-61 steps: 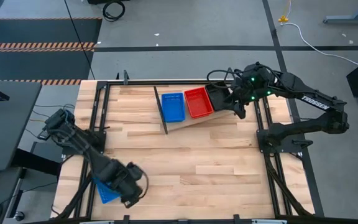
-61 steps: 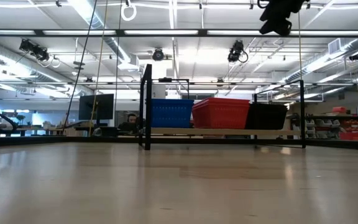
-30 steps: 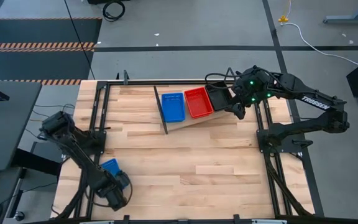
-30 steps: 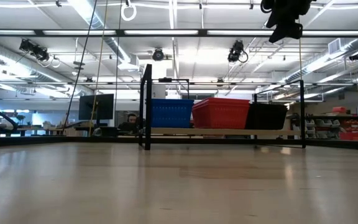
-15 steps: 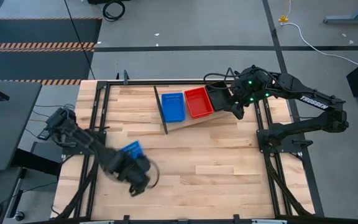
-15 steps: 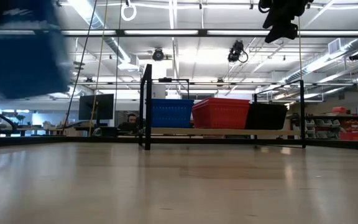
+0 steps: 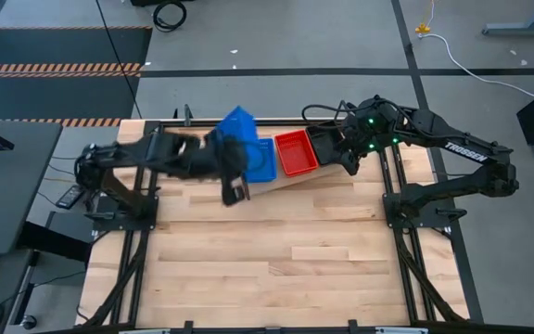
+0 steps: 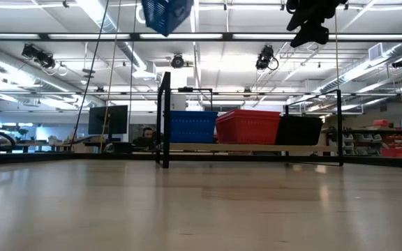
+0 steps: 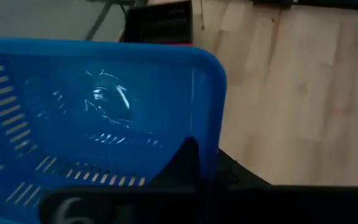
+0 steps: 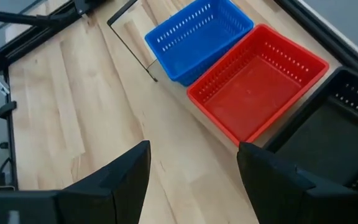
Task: Stack baskets on shelf by color
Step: Stack the blue bin on the stacked blue bins on the shelf
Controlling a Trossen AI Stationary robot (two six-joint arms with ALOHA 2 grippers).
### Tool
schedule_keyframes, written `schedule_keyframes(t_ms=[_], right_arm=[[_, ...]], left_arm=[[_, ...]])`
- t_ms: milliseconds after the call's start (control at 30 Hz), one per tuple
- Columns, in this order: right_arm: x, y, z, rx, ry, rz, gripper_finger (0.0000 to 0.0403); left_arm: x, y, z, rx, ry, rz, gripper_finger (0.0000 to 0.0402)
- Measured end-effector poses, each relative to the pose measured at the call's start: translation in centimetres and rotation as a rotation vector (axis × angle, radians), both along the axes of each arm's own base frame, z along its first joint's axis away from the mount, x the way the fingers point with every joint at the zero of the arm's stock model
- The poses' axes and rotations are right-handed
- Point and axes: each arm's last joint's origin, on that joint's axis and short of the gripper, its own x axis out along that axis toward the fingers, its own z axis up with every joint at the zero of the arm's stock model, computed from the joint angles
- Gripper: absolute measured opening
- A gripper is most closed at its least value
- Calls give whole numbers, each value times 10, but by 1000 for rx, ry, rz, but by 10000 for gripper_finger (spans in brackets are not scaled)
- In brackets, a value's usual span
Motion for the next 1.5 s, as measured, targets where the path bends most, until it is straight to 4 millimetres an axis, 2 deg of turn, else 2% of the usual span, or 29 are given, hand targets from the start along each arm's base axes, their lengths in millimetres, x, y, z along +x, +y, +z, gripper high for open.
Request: schedule_keyframes(t_ms=[133,300,533,700,967,1200,1500], right_arm=[[-1,-2,0,4,9,-35,245],[-2,-3,-1,46,10,-124,245],[-2,-3,-1,87,5,-169,245],[-2,-3,-1,99,3,-181,245],[-2,-4,-1,95,6,-204,245],[-2,-4,-1,85,10,-198,245],[-2,-4,-1,64,14,-176,245]], left_arm=[[15,33,-4,39,2,-61,1],[42,66,-27,57,47,-119,3],[71,95,-87,-56,313,-254,3],[83,99,-123,-105,490,-344,3],[98,102,-146,-110,534,-364,3],[100,107,-155,-157,561,-292,4],[103,110,-154,-184,495,-212,4]])
